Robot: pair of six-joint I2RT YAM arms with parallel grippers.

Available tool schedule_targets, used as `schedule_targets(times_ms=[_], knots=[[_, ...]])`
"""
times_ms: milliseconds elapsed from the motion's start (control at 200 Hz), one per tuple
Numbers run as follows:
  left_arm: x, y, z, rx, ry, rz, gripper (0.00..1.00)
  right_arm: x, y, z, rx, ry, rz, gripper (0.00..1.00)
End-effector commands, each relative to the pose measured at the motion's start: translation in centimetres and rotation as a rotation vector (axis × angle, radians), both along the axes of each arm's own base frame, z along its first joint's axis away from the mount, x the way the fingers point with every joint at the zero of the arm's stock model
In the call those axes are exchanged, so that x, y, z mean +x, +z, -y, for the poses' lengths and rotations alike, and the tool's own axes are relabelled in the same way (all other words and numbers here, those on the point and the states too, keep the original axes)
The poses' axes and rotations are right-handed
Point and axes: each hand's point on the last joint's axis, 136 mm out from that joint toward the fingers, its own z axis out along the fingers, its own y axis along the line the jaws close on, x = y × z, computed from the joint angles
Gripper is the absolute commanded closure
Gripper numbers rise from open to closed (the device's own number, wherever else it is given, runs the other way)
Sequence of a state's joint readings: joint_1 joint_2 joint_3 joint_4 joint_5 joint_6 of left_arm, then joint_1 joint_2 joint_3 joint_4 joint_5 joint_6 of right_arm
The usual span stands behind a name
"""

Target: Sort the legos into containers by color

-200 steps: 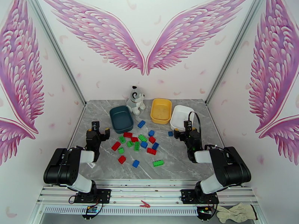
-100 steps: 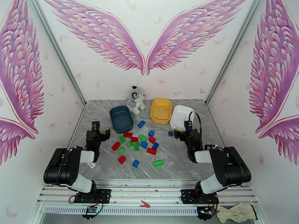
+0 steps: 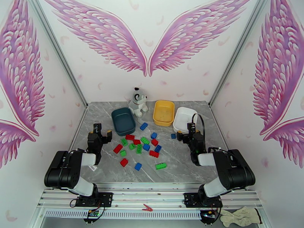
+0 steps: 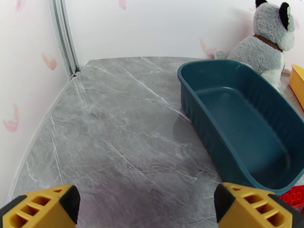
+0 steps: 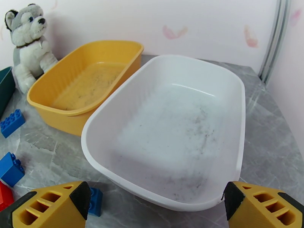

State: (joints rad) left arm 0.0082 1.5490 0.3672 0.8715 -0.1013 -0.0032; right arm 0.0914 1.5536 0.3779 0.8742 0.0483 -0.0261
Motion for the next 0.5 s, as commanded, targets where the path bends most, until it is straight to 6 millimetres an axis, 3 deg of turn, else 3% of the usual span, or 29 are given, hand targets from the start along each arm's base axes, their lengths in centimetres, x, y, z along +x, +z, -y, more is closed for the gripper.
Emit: schedule_targets(times_ms=[0,75,165,280,410,495], knots=[[0.3,2.5,-0.5,0.009,0.040,0.057,0.01,0.4,1.6,0.2,0.013,-0.008,0.019,0.01],[-0.6,4.4,-0.9,0.027,0.084,0.084,0.01,0.1,3.0,1.2,0.002,-0.069,-0.004,0.01],[-1.9,6.7,-1.0,0.057,0.144,0.112,0.01,-0.8,4.4,4.0,0.061,-0.272,-0.059,0.01],[-3.7,10.0,-0.6,-0.016,0.162,0.169,0.01,-2.3,7.7,4.7,0.113,-0.362,-0.025,0.01],[-5.3,13.4,-0.2,-0.124,0.158,0.256,0.01,-5.3,10.2,6.3,0.309,-0.487,0.050,0.01],[-6.0,14.9,0.2,-0.182,0.147,0.308,0.01,-6.0,12.1,5.3,0.385,-0.433,0.059,0.01]])
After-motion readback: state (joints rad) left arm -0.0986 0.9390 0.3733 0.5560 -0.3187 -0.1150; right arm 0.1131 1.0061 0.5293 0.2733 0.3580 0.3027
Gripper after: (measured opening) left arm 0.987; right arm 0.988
